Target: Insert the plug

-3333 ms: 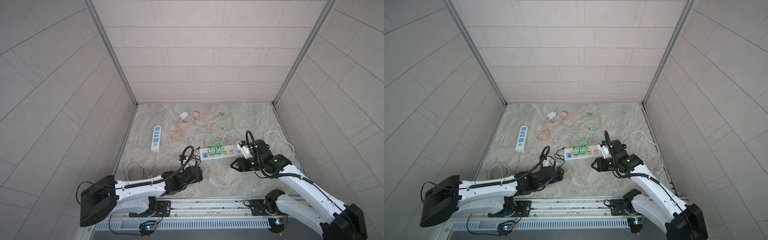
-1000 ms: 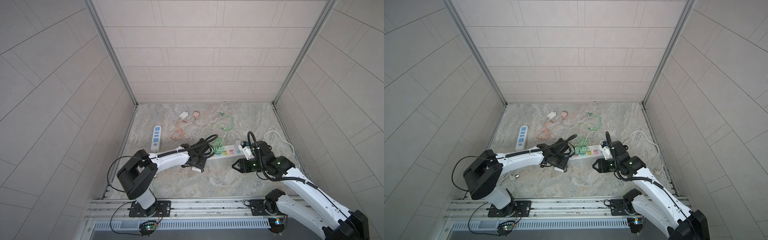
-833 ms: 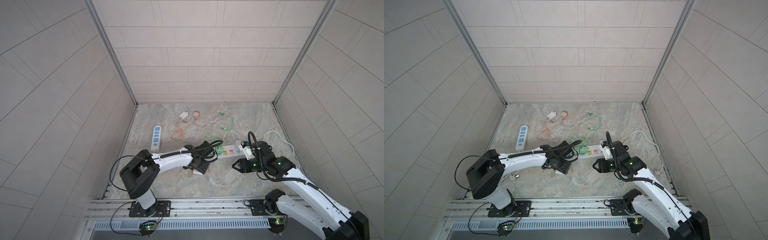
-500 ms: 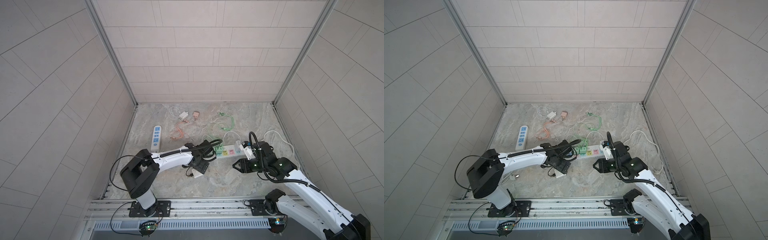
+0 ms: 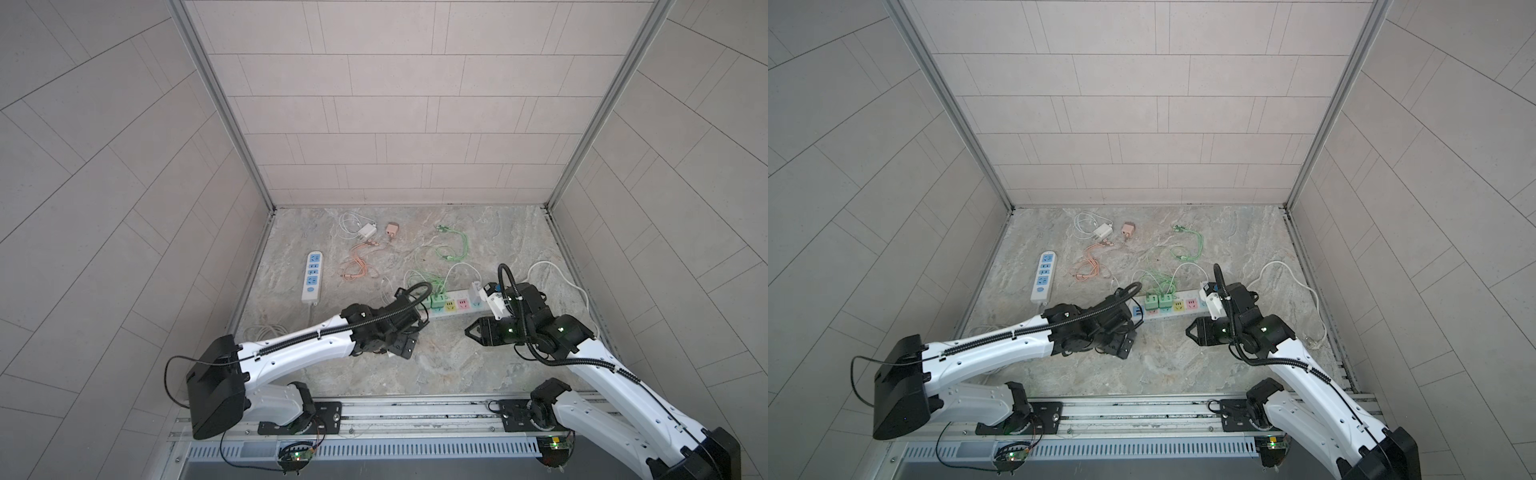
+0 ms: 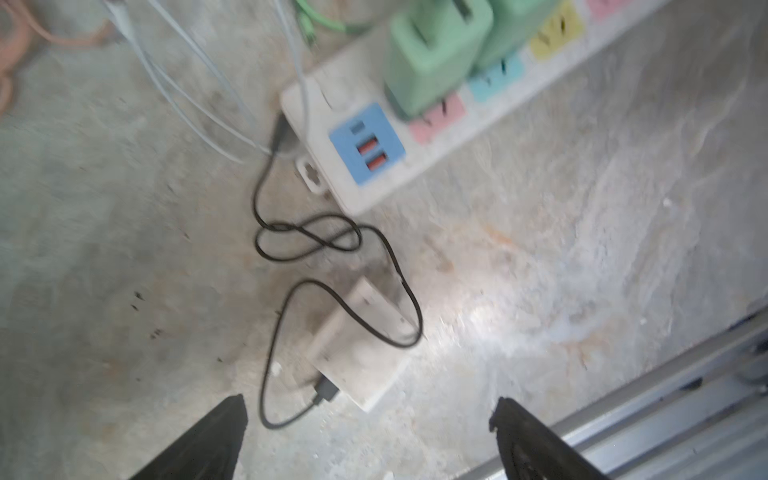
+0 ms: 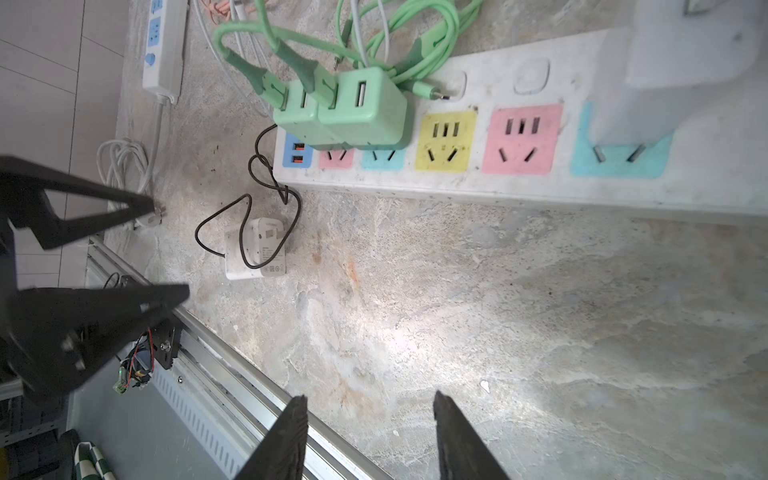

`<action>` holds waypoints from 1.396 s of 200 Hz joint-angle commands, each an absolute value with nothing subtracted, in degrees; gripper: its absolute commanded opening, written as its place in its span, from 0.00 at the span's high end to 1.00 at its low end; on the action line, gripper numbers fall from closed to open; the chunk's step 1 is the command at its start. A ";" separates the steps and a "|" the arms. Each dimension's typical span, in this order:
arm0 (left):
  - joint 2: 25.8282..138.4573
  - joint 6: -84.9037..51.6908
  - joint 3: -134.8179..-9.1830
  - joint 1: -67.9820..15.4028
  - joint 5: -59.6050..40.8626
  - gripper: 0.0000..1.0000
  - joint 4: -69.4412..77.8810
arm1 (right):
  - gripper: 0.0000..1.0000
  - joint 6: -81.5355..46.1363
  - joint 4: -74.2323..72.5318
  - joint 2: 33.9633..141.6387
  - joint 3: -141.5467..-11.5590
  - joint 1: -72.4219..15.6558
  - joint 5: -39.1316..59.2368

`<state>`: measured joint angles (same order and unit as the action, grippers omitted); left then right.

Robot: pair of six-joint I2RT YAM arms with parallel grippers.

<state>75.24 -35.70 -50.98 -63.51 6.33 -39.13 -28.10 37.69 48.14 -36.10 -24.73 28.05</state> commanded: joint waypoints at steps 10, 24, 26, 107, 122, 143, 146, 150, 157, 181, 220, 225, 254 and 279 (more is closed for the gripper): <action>76.00 -47.21 -47.04 -71.02 6.94 0.09 -36.05 | 0.50 -27.88 37.71 49.01 -37.05 -24.86 27.33; 76.93 -48.66 -45.52 -72.45 5.75 0.13 -31.85 | 0.50 -27.93 37.49 49.13 -37.00 -24.85 27.27; 77.09 -48.68 -45.28 -72.49 5.42 0.14 -31.12 | 0.50 -27.94 37.41 49.20 -37.00 -24.85 27.34; 83.86 -49.40 -41.08 -70.93 3.58 0.21 -21.81 | 0.50 -28.21 36.96 49.13 -36.79 -24.87 27.64; 83.49 -50.67 -39.07 -69.66 3.96 0.21 -22.00 | 0.50 -28.17 36.42 49.49 -36.50 -24.81 28.20; 81.53 -52.67 -35.81 -67.56 5.08 0.21 -21.89 | 0.50 -28.04 35.49 50.29 -35.83 -24.82 28.57; 81.16 -52.96 -35.17 -67.24 5.10 0.21 -21.65 | 0.50 -28.13 35.42 50.37 -35.86 -24.94 28.62; 80.56 -53.31 -34.47 -66.84 5.10 0.21 -21.35 | 0.50 -28.13 35.30 50.52 -35.78 -24.95 28.62; 79.56 -53.73 -33.22 -66.03 5.14 0.21 -20.89 | 0.50 -28.17 35.24 50.62 -35.82 -24.97 28.66; 76.23 -55.64 -30.44 -64.31 7.29 0.21 -21.39 | 0.51 -28.02 35.29 50.42 -35.80 -26.18 28.85; 69.49 -57.98 -24.71 -59.52 9.56 0.20 -18.66 | 0.52 -28.87 35.03 49.97 -36.40 -32.58 25.42; 68.78 -58.10 -24.02 -59.30 10.17 0.20 -18.13 | 0.52 -29.23 34.67 50.16 -36.44 -33.09 25.23; 66.96 -56.77 -23.29 -56.03 11.12 0.19 -18.85 | 0.52 -29.74 33.07 50.65 -36.28 -35.24 25.26; 67.18 -54.15 -22.97 -51.43 9.96 0.18 -17.85 | 0.53 -27.83 32.35 51.90 -36.47 -39.02 25.17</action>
<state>66.74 -55.96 -24.77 -55.31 10.15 -16.27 -29.08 33.58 50.83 -36.10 -35.86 26.26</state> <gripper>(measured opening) 0.817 0.474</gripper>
